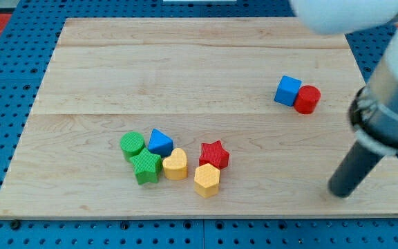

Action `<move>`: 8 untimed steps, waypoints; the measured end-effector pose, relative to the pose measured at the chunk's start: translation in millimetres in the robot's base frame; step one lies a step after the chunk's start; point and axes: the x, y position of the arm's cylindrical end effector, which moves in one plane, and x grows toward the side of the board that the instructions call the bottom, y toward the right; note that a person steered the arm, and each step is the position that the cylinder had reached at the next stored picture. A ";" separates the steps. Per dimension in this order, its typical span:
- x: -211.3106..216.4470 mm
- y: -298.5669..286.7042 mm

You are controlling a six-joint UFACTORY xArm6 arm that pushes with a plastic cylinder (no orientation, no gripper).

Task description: Move your arm towards the yellow hexagon

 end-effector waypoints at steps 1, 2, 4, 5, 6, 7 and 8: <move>-40.6 56.6; -82.4 63.6; -138.3 52.9; -138.5 34.7; -130.5 41.1; -61.2 55.2; -6.2 -13.5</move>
